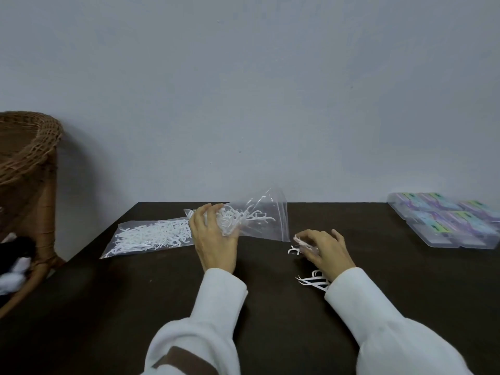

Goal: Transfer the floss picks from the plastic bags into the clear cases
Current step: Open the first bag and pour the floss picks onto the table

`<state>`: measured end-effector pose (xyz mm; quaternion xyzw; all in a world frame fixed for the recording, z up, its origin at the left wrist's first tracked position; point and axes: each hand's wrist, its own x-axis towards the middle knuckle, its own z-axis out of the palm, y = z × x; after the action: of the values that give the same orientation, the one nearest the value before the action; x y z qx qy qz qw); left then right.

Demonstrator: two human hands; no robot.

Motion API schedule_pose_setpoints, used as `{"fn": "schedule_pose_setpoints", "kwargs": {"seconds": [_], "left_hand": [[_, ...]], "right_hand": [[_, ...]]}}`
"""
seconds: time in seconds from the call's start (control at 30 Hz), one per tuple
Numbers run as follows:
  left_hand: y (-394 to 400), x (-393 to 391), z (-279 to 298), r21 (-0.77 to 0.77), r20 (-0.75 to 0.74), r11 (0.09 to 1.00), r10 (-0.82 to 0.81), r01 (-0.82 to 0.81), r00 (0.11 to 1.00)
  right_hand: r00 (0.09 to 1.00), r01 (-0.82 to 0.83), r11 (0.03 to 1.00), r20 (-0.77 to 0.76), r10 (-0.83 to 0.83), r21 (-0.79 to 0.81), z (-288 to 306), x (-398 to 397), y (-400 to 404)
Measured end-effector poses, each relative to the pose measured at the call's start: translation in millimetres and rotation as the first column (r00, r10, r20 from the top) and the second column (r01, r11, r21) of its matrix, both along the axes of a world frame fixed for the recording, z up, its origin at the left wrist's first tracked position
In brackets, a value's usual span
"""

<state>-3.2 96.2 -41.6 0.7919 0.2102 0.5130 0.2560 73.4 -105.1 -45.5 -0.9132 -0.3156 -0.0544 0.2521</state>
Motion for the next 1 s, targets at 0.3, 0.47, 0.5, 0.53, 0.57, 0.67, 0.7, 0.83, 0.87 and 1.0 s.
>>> {"fn": "schedule_pose_setpoints", "kwargs": {"seconds": [0.3,0.47,0.5,0.53,0.57,0.67,0.7,0.83,0.87,1.0], "left_hand": [[-3,2,-2,0.035,-0.136,0.997,-0.068,0.073,0.988],[-8,3,-4,0.139,-0.179,0.978,-0.128,0.154,0.975],[-8,4,-5,0.147,-0.22,0.974,-0.139,0.173,0.966],[-7,5,-7,0.156,-0.263,0.969,-0.144,0.189,0.954],[-7,6,-9,0.165,-0.303,0.966,-0.145,0.202,0.942],[-6,6,-12,0.157,-0.393,0.956,-0.169,0.248,0.904],[-6,6,-12,0.143,-0.416,0.955,-0.179,0.259,0.891],[-4,7,-12,0.056,-0.418,0.956,-0.24,0.288,0.876],[-3,7,-13,0.032,-0.389,0.956,-0.256,0.29,0.885],[-6,5,-11,0.084,-0.279,0.965,-0.219,0.25,0.935]], "right_hand": [[0.978,-0.099,0.832,-0.102,0.183,0.546,3,-9,9],[0.932,-0.071,0.753,-0.226,0.284,0.654,7,-11,9],[0.947,-0.079,0.776,-0.196,0.255,0.626,5,-9,8],[0.964,-0.082,0.798,-0.157,0.216,0.597,3,-7,8],[0.976,-0.077,0.812,-0.122,0.179,0.578,1,-6,8],[0.991,-0.04,0.828,-0.081,0.102,0.56,-2,-2,6],[0.993,-0.033,0.833,-0.077,0.09,0.553,-3,-1,6],[0.995,-0.003,0.836,-0.083,0.058,0.549,-6,1,8],[0.995,0.001,0.831,-0.082,0.054,0.556,-6,1,9],[0.973,0.009,0.788,-0.188,0.135,0.615,-2,-3,5]]}}
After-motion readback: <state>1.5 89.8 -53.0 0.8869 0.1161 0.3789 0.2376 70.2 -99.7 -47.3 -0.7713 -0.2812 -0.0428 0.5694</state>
